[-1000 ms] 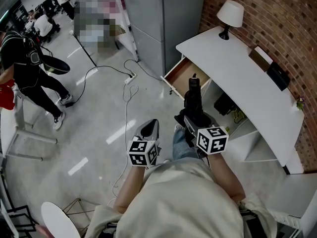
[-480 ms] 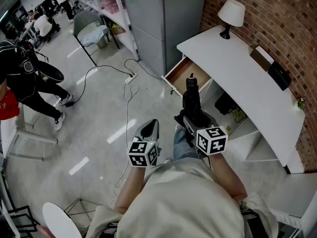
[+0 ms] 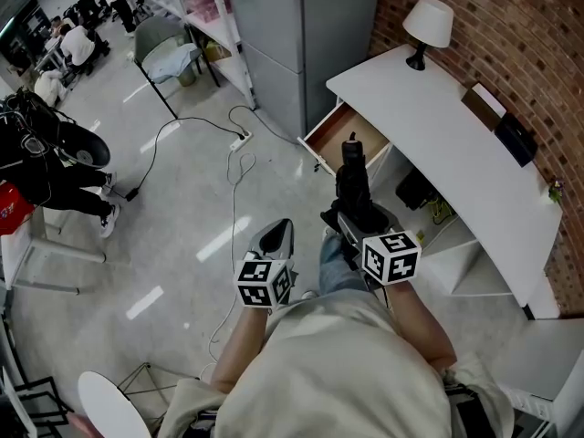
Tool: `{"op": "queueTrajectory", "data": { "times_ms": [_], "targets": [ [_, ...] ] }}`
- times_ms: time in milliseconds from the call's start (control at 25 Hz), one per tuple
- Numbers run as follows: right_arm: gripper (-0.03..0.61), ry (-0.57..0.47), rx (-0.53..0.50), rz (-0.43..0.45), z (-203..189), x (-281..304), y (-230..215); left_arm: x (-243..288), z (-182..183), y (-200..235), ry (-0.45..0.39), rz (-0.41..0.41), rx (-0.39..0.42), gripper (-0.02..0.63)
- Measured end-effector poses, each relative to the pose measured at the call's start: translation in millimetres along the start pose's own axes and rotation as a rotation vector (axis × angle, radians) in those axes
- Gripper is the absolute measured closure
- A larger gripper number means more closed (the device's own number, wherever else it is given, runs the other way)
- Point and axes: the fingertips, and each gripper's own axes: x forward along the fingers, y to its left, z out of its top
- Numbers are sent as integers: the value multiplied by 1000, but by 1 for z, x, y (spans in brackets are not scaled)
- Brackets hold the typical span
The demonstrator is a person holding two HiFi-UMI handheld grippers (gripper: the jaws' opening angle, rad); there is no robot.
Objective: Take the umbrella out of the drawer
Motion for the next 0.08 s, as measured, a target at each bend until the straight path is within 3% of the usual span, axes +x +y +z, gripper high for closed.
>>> {"op": "queueTrajectory", "data": {
  "times_ms": [80],
  "targets": [
    [331, -1, -1, 2, 1, 0, -1, 2, 1, -1, 0, 1, 0, 601]
  ]
}}
